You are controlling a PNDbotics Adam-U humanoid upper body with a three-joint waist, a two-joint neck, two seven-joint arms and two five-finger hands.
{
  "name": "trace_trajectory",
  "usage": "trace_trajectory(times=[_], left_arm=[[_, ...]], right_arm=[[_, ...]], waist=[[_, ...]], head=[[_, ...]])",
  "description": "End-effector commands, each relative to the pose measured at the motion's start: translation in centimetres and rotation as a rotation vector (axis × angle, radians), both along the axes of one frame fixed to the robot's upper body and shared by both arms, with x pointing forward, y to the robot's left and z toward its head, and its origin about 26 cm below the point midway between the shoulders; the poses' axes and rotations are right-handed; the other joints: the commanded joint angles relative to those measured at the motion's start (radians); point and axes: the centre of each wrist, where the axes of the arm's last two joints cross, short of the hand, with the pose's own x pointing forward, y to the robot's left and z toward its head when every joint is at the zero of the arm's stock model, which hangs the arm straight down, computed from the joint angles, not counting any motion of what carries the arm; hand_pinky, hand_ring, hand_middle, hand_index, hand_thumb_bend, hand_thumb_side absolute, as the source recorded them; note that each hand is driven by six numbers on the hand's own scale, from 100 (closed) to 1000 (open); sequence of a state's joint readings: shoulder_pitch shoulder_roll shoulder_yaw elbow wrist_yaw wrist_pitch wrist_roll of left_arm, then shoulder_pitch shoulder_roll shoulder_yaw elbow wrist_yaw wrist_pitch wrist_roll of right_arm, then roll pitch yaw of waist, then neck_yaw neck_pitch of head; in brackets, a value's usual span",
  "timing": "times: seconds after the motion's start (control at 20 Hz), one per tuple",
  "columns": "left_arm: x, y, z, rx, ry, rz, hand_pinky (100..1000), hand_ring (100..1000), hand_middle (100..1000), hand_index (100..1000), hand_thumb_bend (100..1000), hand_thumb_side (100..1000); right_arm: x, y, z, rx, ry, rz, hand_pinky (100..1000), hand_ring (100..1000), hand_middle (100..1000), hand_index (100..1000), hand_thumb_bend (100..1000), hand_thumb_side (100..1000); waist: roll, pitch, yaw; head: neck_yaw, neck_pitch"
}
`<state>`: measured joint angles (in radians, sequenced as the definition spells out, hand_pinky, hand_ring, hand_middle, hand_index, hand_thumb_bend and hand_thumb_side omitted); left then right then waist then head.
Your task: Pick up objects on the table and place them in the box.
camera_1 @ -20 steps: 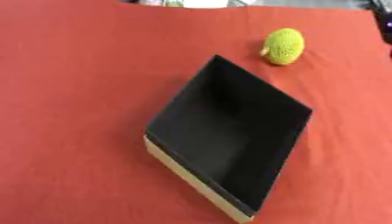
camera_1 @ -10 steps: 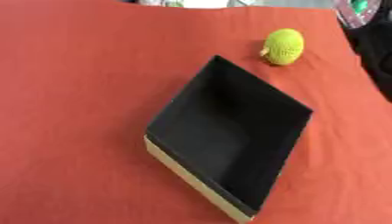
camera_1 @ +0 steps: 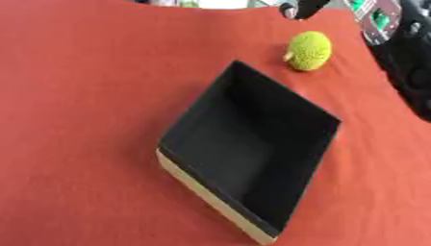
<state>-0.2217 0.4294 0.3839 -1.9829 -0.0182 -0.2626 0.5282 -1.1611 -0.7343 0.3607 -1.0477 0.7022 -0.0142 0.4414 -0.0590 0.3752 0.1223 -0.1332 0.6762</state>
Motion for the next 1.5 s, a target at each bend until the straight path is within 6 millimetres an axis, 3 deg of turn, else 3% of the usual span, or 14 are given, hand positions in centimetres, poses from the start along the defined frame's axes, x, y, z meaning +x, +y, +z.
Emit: trace_trajectory(times=[0.05,0.4,0.65,1.0,1.5], left_arm=[[-0.3,0.1,1.2,0.033,-0.026,0.001,665,617,673,790,100,507],[-0.3,0.1,1.2,0.03,-0.023,0.003,665,616,672,790,100,511],[-0.3,0.2,1.2,0.033,-0.022,0.007,666,611,666,789,100,511],[-0.3,0.1,1.4,0.034,-0.019,0.015,663,605,659,787,100,513],[-0.2,0.0,1.4,0.028,-0.022,0.012,663,603,657,786,100,514]], right_arm=[[-0.4,-1.4,1.9,-0.053,0.002,-0.01,907,971,923,985,312,100],[-0.1,-3.2,2.0,-0.141,0.122,-0.036,910,968,936,1000,356,100],[-2.6,-4.1,4.3,-0.16,0.279,-0.073,916,969,954,1000,430,100],[-5.2,-5.7,4.2,-0.178,0.286,-0.101,919,969,966,1000,465,100],[-5.1,-5.9,3.1,-0.144,0.321,-0.091,915,974,961,1000,445,100]], waist=[[0.004,-0.027,-0.001],[0.002,-0.027,-0.003],[-0.003,-0.027,-0.006],[-0.006,-0.026,-0.007],[-0.003,-0.02,-0.004]], head=[[-0.001,0.0],[0.002,0.002],[0.006,0.004],[0.008,0.002],[0.005,0.004]])
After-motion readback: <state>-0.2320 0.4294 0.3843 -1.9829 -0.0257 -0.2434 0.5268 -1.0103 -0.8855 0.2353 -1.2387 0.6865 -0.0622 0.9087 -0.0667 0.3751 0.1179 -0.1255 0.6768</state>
